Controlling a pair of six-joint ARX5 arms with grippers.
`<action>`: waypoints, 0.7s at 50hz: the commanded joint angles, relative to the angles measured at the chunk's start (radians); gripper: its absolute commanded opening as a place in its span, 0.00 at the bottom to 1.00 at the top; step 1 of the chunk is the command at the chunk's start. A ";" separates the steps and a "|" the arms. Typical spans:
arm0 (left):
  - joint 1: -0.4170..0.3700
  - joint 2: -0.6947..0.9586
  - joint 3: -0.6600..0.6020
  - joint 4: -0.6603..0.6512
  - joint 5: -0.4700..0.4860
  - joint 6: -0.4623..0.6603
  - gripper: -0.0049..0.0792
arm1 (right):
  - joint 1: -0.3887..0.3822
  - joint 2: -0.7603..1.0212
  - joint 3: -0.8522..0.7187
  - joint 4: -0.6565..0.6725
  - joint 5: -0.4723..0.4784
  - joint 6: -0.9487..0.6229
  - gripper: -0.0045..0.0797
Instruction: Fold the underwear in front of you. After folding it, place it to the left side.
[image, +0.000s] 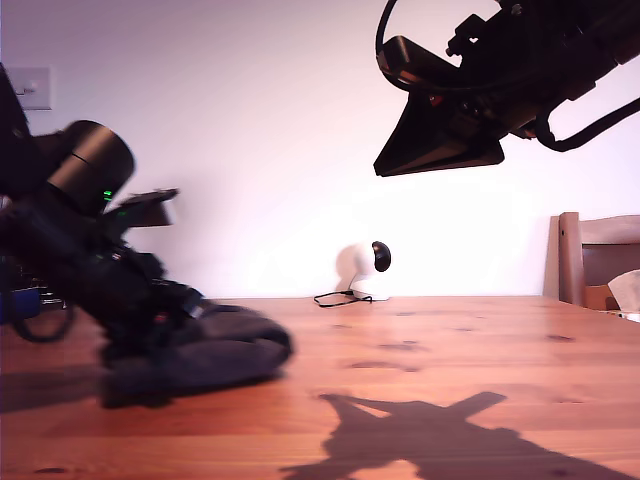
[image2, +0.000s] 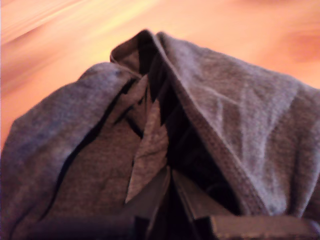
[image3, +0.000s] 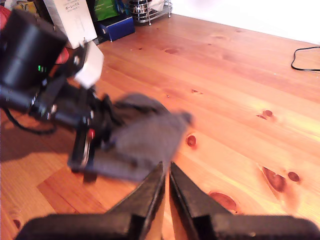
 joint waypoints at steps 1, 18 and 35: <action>0.040 0.070 -0.061 -0.108 -0.083 -0.030 0.04 | 0.005 0.003 -0.002 0.000 0.000 0.001 0.04; 0.151 0.070 -0.061 -0.383 -0.369 -0.139 0.04 | 0.004 0.003 -0.002 -0.024 0.000 -0.008 0.04; 0.217 0.066 -0.061 -0.456 -0.431 -0.255 0.04 | 0.003 0.003 -0.002 -0.033 0.000 -0.009 0.04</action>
